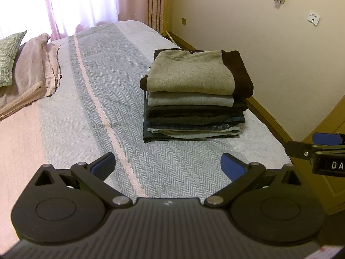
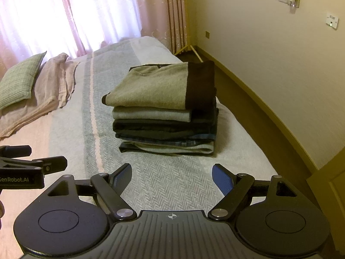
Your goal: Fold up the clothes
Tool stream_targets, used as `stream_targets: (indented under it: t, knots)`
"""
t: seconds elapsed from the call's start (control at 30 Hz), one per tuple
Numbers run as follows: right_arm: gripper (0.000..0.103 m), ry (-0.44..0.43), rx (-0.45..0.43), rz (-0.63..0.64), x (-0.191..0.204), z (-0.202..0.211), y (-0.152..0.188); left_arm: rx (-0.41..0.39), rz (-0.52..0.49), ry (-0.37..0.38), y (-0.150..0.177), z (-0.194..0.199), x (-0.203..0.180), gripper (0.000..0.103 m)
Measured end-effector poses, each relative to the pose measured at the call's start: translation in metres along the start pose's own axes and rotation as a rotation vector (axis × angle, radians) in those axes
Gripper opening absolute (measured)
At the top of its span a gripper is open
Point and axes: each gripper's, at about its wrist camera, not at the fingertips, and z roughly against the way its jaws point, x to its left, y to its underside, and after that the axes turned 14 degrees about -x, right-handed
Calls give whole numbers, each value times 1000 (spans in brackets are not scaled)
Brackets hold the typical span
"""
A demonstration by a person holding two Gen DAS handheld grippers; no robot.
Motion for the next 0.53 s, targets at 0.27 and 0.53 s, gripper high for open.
stream_targets:
  t: [0.27, 0.53]
  knots:
    - [79, -21, 7, 7, -8, -7, -3, 6, 8, -21, -2, -8, -6, 102]
    - [79, -41, 25, 10, -23, -12, -5, -6, 24, -32, -4, -13, -15, 102]
